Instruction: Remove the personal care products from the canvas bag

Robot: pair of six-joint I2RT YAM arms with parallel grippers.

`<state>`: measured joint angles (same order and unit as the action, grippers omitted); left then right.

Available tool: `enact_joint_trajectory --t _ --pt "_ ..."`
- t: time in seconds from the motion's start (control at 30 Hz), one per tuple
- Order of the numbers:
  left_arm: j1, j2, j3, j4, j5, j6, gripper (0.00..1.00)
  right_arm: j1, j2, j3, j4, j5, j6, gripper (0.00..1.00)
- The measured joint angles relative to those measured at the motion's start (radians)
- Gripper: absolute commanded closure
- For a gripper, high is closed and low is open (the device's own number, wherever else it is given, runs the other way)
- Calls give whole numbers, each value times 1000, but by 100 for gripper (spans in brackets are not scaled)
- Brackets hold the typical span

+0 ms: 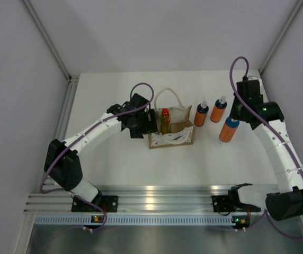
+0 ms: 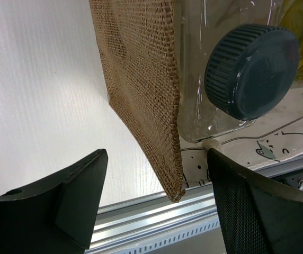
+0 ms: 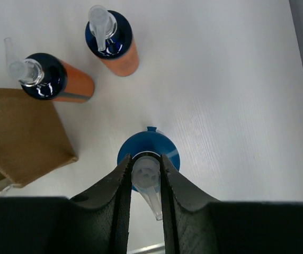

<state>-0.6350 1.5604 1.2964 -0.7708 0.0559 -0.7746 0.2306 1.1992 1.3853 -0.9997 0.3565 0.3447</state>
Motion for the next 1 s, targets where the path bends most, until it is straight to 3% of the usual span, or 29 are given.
enact_joint_trajectory --t 0.2,0.57,0.67,0.8,1.0 --pt "0 0 0 0 3 8 19 -42 4 -145 158 -35 -19 100" --pt "0 -1 0 0 4 16 19 -50 126 -200 350 -74 -48 99" --pt "0 -4 0 0 3 19 19 -51 153 -202 388 -82 -52 89" --pt "0 -7 0 0 0 19 19 -51 155 -214 420 -87 -50 48" --pt "0 -8 0 0 -2 19 18 -51 139 -232 432 -105 -53 37"
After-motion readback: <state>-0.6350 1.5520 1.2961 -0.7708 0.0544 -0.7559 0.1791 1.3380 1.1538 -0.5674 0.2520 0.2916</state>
